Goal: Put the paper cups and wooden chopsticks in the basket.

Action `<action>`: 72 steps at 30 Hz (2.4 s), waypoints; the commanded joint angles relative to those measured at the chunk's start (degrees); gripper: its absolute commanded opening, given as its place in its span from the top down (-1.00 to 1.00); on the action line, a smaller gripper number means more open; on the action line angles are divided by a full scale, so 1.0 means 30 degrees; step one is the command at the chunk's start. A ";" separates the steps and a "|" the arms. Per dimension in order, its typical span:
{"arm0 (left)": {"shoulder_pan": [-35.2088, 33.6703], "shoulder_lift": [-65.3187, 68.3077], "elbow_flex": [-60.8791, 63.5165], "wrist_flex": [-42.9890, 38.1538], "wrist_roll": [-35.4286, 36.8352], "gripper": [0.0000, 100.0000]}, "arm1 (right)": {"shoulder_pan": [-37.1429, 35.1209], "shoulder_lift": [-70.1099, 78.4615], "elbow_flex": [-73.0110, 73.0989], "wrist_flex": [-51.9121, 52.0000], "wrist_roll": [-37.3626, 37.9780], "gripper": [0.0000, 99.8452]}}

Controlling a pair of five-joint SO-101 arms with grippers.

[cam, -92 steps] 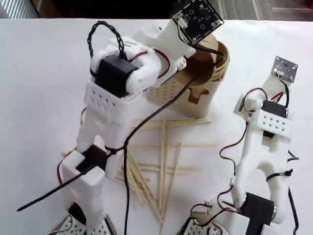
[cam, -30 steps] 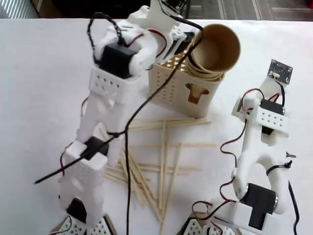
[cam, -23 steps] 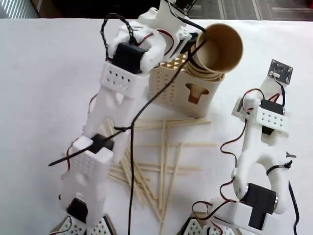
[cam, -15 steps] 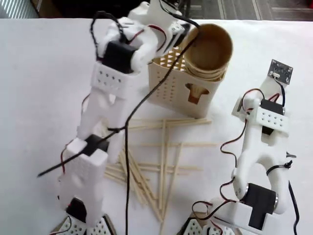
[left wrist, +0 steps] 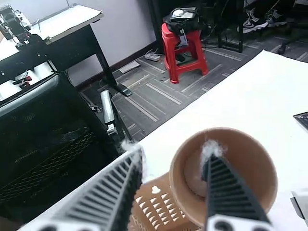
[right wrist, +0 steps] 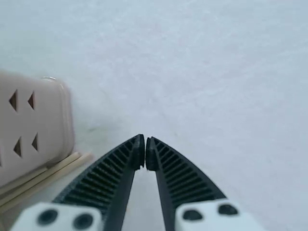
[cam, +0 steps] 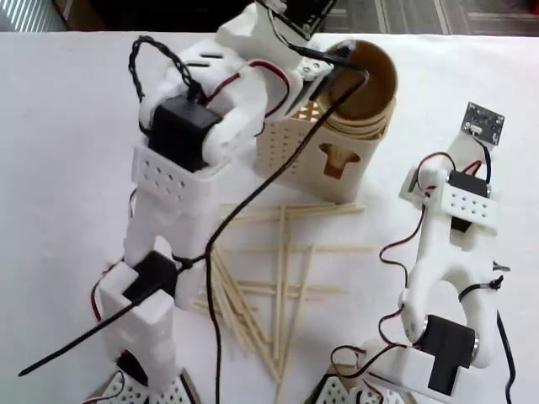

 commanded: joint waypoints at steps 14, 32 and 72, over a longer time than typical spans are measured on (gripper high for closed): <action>0.0044 0.3297 -0.0264 -0.2344 0.0176 0.59 | -0.0190 -0.0044 -0.0733 -0.0161 0.0088 0.96; 0.0542 0.1568 0.0059 -0.4278 0.0147 0.59 | -0.0220 0.0015 -0.0733 -0.0161 0.0088 0.96; -0.3648 0.0015 -0.7590 0.6828 -0.1905 0.95 | -0.0220 -0.0132 -0.0762 -0.0161 0.0088 0.96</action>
